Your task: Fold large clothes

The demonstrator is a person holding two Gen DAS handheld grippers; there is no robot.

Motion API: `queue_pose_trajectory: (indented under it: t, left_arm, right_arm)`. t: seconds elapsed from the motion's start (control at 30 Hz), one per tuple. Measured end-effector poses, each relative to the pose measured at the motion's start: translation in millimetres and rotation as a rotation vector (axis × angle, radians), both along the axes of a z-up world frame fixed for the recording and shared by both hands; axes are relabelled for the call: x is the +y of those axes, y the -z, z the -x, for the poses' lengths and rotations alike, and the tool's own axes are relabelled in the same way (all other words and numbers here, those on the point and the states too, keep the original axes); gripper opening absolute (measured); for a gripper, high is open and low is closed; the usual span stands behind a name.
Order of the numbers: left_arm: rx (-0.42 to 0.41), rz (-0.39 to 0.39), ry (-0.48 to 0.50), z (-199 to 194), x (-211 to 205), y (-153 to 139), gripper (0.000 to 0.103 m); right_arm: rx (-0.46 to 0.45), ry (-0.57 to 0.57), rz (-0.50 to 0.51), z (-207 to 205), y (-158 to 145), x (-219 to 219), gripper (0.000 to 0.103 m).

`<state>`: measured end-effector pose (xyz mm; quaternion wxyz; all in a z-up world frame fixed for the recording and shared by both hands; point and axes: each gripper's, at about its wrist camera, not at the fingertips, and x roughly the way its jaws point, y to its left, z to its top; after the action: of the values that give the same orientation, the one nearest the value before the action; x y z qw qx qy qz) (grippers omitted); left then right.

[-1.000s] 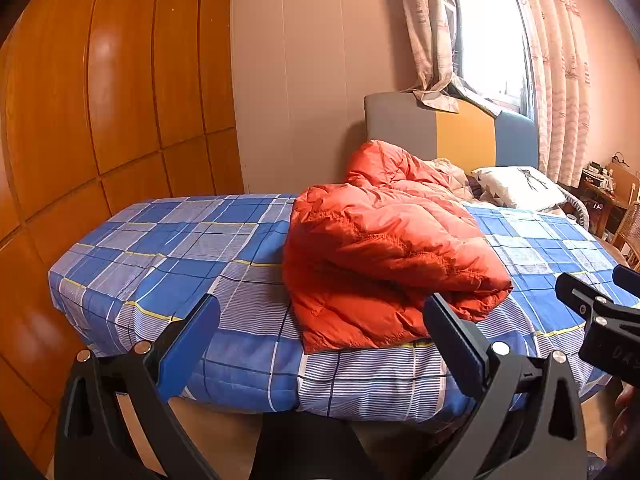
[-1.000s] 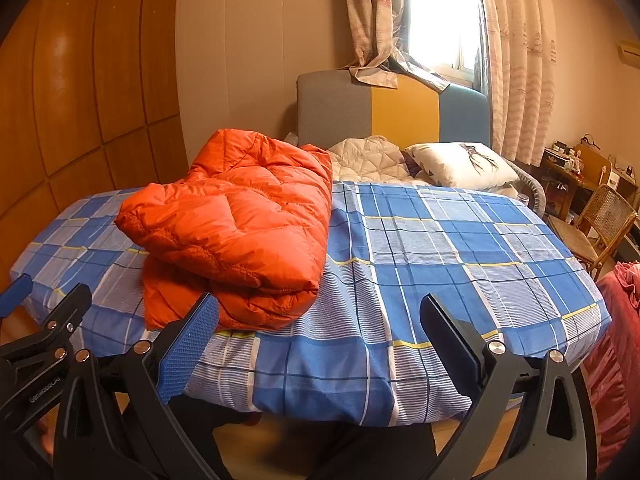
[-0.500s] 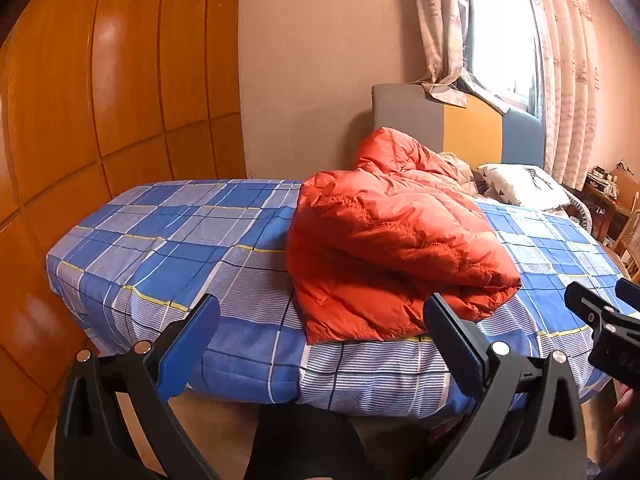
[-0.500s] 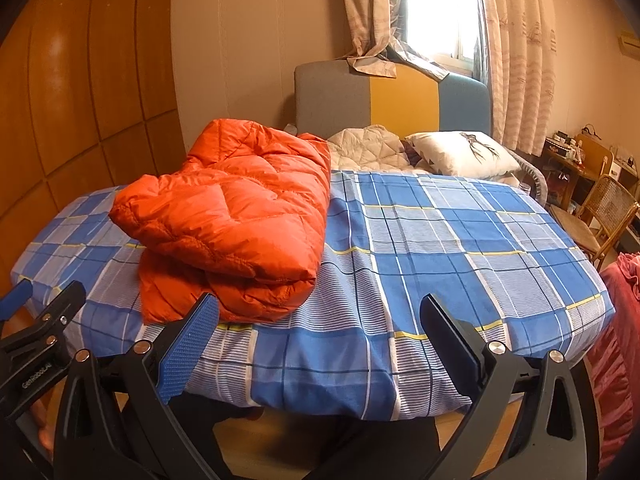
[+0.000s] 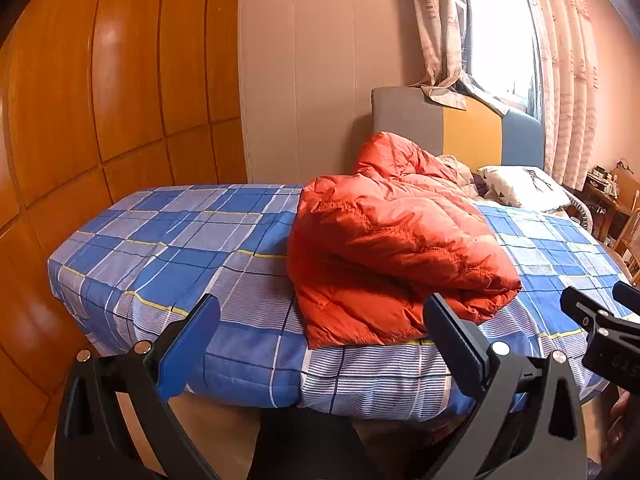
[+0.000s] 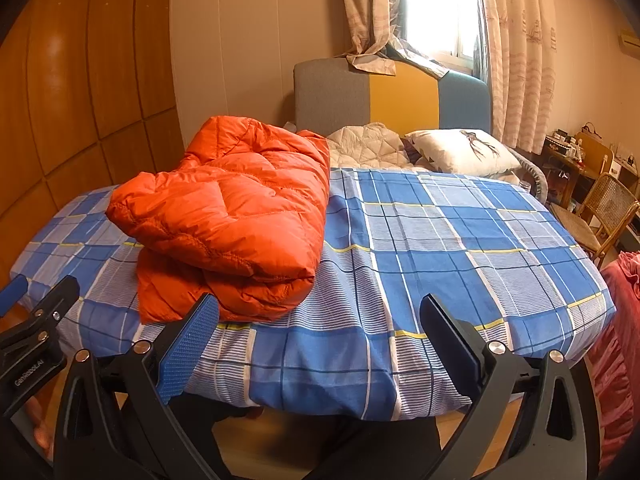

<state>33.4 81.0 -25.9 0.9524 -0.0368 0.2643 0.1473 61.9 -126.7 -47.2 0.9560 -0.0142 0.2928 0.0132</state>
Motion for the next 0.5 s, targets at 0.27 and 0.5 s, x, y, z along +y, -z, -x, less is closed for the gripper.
queue_pose_trajectory:
  t: [0.27, 0.5]
  left_arm:
    - [-0.003, -0.004, 0.009, 0.7, -2.0, -1.4, 0.101]
    - [-0.008, -0.008, 0.012, 2.4, -3.9, -2.1, 0.101]
  right_arm:
    - [-0.002, -0.007, 0.006, -0.1, 1.5, 1.6, 0.100]
    - [-0.005, -0.008, 0.008, 1.5, 1.4, 3.6, 0.100]
